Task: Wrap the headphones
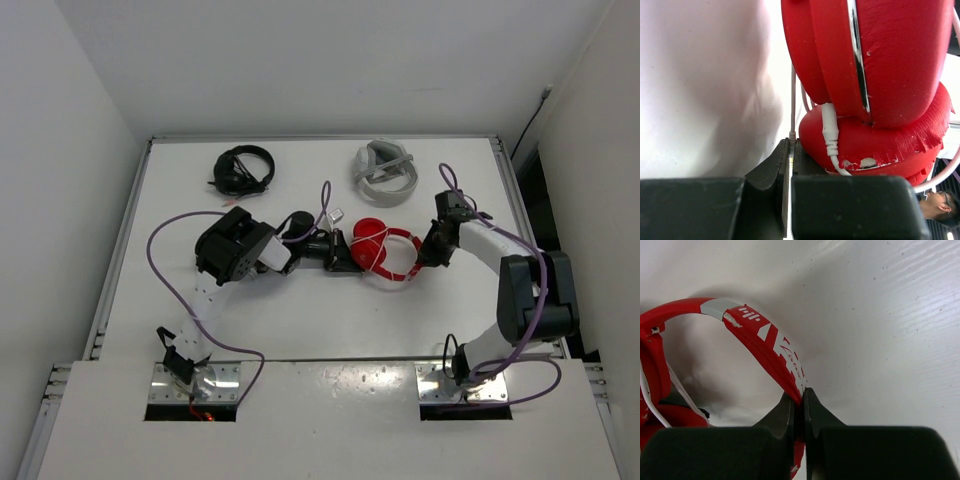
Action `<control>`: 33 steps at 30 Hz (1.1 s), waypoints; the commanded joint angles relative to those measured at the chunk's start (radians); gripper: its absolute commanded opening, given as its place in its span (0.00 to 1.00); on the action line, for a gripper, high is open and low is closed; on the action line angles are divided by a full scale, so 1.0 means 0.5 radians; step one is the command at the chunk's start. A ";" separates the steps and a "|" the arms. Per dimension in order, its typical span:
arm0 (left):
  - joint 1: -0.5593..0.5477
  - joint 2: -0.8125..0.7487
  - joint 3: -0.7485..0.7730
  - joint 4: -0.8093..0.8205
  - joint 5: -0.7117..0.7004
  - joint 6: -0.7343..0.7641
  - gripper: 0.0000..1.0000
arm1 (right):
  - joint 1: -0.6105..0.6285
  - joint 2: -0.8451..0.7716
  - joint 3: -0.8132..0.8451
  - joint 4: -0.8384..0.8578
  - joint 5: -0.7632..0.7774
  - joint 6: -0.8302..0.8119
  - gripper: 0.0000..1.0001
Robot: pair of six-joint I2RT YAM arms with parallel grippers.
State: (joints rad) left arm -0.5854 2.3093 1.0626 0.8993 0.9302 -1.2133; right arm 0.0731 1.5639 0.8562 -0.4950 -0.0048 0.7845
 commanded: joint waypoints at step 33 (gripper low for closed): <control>-0.056 -0.860 -0.140 -1.197 0.088 1.110 0.33 | 0.207 0.072 0.144 0.309 0.390 -0.087 0.22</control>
State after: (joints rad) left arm -0.6228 1.9415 0.9733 0.3805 0.9710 -0.7540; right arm 0.1665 1.6642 0.9070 -0.3897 0.1730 0.7662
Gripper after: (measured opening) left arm 0.331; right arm 0.211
